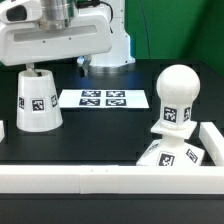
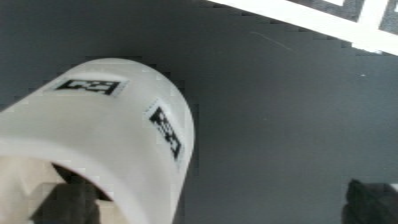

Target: Assemble lamp

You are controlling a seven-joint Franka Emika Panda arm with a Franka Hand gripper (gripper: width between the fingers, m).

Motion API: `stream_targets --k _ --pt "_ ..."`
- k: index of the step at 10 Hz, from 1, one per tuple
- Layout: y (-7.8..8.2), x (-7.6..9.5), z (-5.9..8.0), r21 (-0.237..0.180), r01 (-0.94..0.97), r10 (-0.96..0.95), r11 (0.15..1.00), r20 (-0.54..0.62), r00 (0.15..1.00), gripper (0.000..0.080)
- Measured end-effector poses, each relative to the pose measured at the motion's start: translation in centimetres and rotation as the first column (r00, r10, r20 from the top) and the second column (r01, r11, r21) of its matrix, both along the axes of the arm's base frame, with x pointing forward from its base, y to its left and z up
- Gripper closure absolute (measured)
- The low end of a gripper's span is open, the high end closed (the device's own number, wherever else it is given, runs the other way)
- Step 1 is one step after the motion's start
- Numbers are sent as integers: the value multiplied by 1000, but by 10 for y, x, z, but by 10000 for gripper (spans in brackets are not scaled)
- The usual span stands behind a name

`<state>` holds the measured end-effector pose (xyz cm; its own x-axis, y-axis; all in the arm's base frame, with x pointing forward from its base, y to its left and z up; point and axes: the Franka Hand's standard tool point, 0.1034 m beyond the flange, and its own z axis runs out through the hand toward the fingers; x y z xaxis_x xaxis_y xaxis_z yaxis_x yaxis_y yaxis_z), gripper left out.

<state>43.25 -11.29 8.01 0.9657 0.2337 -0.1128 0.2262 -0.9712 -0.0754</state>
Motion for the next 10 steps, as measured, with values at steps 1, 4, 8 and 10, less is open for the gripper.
stream_targets --k 1,4,8,10 --pt "0 2 2 1 -1 1 1000 1 1000 127" --pt "-4 6 -2 1 -8 8 1000 -4 1000 493" --pt "-3 5 -4 8 -14 14 1000 -22 1000 755" --pt "2 9 -1 14 -25 25 1000 -30 999 755"
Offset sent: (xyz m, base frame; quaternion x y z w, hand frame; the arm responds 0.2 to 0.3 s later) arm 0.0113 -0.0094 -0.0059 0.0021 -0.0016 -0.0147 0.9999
